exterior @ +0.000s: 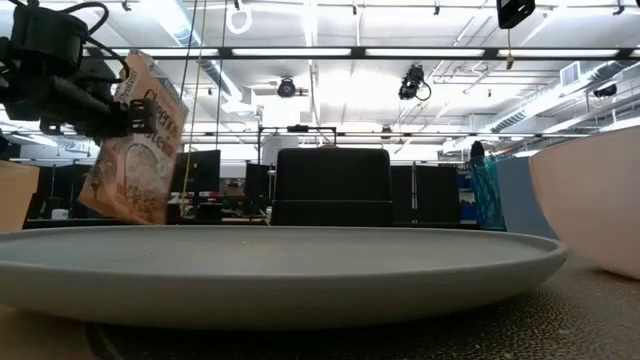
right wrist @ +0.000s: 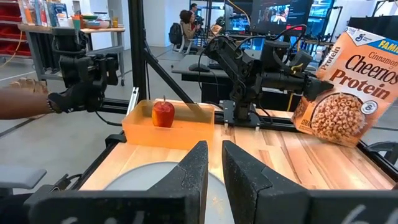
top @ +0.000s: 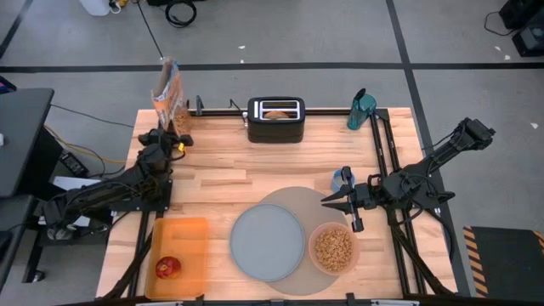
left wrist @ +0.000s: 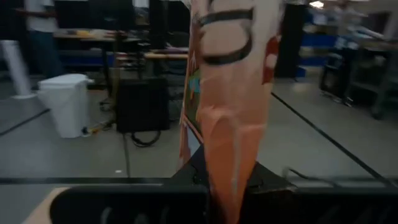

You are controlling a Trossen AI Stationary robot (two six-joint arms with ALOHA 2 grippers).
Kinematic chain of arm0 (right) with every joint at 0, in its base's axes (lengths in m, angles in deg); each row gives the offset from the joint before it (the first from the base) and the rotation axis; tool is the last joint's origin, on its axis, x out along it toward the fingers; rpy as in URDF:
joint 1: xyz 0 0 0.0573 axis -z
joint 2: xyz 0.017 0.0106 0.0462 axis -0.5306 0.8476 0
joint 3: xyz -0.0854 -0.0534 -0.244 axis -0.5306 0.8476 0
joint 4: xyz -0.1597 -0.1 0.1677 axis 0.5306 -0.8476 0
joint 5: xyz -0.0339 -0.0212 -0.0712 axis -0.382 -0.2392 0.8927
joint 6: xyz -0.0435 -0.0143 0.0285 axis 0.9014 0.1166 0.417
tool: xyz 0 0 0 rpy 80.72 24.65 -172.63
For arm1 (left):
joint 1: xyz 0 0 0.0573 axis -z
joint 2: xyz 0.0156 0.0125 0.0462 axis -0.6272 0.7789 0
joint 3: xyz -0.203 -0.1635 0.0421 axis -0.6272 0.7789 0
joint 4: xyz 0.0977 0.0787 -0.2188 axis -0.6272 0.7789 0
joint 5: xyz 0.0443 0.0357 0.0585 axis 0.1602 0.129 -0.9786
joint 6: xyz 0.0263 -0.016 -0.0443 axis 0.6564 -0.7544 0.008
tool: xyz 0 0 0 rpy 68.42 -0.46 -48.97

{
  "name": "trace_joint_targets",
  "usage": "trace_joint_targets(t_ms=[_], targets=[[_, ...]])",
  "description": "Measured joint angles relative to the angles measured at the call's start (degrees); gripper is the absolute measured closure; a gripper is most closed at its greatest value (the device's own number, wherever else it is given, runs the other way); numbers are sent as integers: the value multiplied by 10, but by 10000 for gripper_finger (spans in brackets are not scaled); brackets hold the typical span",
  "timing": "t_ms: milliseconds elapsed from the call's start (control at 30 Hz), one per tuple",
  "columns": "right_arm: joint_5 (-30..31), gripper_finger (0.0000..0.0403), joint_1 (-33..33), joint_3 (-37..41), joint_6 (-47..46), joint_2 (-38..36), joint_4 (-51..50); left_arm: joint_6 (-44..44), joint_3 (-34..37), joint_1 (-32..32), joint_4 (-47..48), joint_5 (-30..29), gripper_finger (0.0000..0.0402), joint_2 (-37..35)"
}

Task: Arrange a breakfast setting
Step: Pour the cereal from the cereal box into the pink bowl

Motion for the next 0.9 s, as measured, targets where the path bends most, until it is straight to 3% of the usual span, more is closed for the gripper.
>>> trace_joint_targets(t_ms=[233, 500, 733, 900], targets=[[0, 349, 0, 0, 2, 0, 0, -51, 0, -30, 33, 47, 384, -1], [0, 349, 0, 0, -8, 0, 0, -50, 0, -31, 76, 52, 357, -1], [0, 349, 0, 0, -16, 0, 0, -43, -6, -31, 99, 64, 254, 0], [0, 349, 0, 0, -24, 0, 1, -41, -63, -24, 141, 86, 169, -1]])
